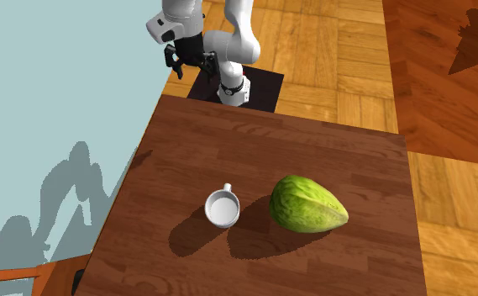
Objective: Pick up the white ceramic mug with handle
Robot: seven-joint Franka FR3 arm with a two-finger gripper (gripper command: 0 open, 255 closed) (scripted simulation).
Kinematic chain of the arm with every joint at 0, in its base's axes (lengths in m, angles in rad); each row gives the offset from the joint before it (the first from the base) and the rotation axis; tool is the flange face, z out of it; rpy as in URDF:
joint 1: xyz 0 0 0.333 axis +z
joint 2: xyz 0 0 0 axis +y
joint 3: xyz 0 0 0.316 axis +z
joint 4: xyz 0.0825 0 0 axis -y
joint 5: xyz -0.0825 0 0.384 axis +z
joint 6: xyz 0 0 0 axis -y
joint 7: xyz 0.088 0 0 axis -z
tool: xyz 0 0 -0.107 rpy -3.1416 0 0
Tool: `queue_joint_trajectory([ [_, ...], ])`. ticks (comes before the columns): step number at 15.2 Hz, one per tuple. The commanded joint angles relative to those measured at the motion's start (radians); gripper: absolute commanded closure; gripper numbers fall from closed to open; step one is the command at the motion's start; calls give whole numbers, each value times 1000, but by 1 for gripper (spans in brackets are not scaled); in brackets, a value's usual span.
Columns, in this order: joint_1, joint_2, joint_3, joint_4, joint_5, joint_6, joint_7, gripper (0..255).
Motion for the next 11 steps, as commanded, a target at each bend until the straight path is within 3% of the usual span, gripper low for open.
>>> queue_joint_trajectory([
  [1,0,0,0,0,0,0,0,0],
  [11,19,373,87,187,41,157,115,0],
])
